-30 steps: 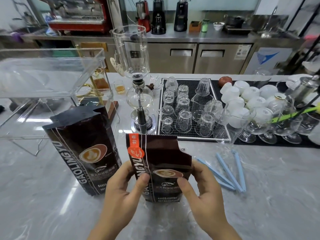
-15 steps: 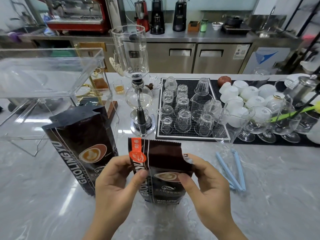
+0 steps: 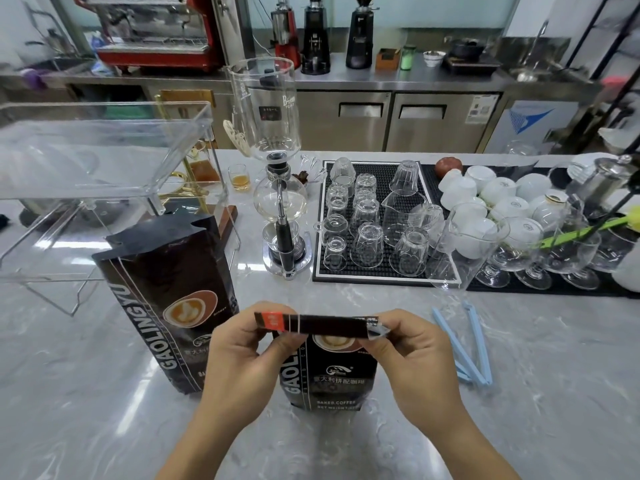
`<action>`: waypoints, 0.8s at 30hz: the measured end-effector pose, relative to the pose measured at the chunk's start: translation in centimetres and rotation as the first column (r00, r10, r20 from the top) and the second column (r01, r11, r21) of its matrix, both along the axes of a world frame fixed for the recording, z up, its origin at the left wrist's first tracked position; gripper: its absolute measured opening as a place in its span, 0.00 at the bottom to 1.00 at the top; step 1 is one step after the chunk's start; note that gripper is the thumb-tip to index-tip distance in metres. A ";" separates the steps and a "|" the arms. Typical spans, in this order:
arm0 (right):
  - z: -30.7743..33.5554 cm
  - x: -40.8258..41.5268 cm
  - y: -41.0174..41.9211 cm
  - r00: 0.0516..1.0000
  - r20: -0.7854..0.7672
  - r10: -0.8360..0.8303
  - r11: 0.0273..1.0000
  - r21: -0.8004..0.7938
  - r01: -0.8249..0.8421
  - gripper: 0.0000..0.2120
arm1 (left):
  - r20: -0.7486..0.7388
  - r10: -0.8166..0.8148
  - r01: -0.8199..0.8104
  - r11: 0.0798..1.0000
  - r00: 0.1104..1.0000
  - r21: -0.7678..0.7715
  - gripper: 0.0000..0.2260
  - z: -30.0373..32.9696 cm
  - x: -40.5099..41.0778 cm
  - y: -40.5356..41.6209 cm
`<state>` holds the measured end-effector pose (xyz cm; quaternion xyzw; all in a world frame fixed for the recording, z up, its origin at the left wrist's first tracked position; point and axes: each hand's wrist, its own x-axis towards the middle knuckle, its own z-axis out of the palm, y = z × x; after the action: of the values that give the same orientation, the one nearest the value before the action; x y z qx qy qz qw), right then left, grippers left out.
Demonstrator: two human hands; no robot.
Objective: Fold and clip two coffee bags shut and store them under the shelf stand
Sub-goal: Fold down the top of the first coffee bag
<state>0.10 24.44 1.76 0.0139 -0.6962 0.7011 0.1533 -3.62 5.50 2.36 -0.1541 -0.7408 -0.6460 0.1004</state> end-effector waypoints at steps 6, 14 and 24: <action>0.8 0.2 0.1 0.998 -0.069 0.015 1.000 -0.021 -0.017 0.05 | -0.051 -0.018 0.020 0.999 0.999 0.037 0.03 0.9 0.6 -0.1; 0.0 -0.4 0.5 0.995 0.078 0.057 0.996 0.058 -0.062 0.02 | 0.032 0.031 -0.030 0.999 0.999 -0.020 0.06 -0.1 0.2 -0.3; 1.4 -1.2 0.0 0.999 -0.023 0.049 0.999 0.020 -0.048 0.09 | -0.003 0.038 -0.038 0.993 0.999 0.107 0.14 1.3 0.1 0.5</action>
<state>-1.09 24.44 3.12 0.0406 -0.7006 0.6977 0.1443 -3.53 6.01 3.62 -0.1360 -0.7076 -0.6825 0.1228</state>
